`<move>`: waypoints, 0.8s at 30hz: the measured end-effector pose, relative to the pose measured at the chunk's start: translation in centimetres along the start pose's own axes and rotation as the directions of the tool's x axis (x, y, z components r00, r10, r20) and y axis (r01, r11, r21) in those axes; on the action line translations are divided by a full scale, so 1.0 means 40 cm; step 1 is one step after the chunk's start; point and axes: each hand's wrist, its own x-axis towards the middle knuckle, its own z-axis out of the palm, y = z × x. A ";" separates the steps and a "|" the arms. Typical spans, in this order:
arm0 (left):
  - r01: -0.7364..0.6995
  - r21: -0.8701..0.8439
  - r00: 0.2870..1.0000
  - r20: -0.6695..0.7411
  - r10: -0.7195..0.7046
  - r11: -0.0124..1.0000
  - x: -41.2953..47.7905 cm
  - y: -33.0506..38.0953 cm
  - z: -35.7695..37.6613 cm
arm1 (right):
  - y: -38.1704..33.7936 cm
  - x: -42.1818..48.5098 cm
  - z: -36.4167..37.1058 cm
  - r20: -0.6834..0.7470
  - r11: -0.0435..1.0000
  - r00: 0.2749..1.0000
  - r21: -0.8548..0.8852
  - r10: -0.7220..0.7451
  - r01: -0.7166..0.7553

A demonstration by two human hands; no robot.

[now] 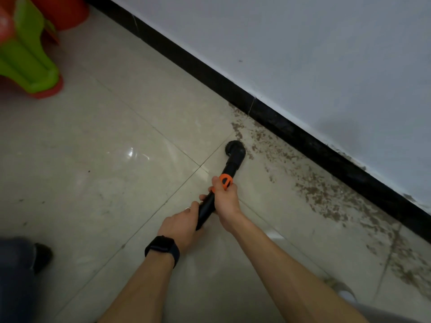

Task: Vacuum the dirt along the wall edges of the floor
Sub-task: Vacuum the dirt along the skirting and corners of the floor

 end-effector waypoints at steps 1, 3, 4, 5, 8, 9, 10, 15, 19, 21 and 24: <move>0.005 -0.008 1.000 0.007 -0.005 1.000 0.003 0.004 -0.005 | -0.006 0.003 0.001 -0.004 1.000 1.000 -0.002 -0.003 0.003; 0.019 -0.019 1.000 0.005 -0.019 1.000 0.011 0.013 -0.012 | -0.017 0.008 0.004 -0.011 1.000 1.000 -0.006 -0.003 0.003; 0.024 -0.021 1.000 -0.002 -0.024 0.999 0.016 0.019 -0.013 | -0.021 0.011 0.004 -0.016 1.000 1.000 -0.005 0.001 -0.001; 0.027 -0.024 1.000 -0.007 -0.028 0.999 0.020 0.026 -0.013 | -0.022 0.015 0.003 -0.020 1.000 1.000 -0.001 0.007 -0.007; 0.028 -0.043 0.999 -0.021 -0.029 0.999 0.028 0.042 -0.008 | -0.015 0.020 -0.011 -0.023 1.000 1.000 0.002 0.008 -0.008; 0.022 -0.050 0.999 -0.029 -0.024 0.999 0.030 0.045 -0.006 | -0.011 0.019 -0.017 -0.021 1.000 1.000 -0.011 0.004 -0.004; 0.013 -0.056 0.999 -0.034 -0.015 0.998 0.033 0.045 -0.005 | -0.008 0.016 -0.023 -0.019 0.999 1.000 -0.035 -0.001 0.001; 0.020 -0.070 0.999 -0.041 -0.023 0.997 0.058 0.049 -0.021 | 0.007 0.018 -0.018 -0.044 0.980 0.998 -0.197 -0.043 0.033; 0.043 -0.069 0.998 -0.050 -0.046 0.997 0.088 0.064 -0.027 | -0.015 0.042 -0.016 -0.066 0.976 0.995 -0.207 -0.075 0.060; 0.047 -0.075 0.997 -0.060 -0.051 0.996 0.101 0.075 -0.030 | -0.030 0.055 -0.018 -0.086 0.977 0.993 -0.203 -0.081 0.062; 0.052 -0.080 0.994 -0.094 -0.059 0.995 0.115 0.089 -0.028 | -0.047 0.071 -0.022 -0.085 0.970 0.992 -0.233 -0.095 0.073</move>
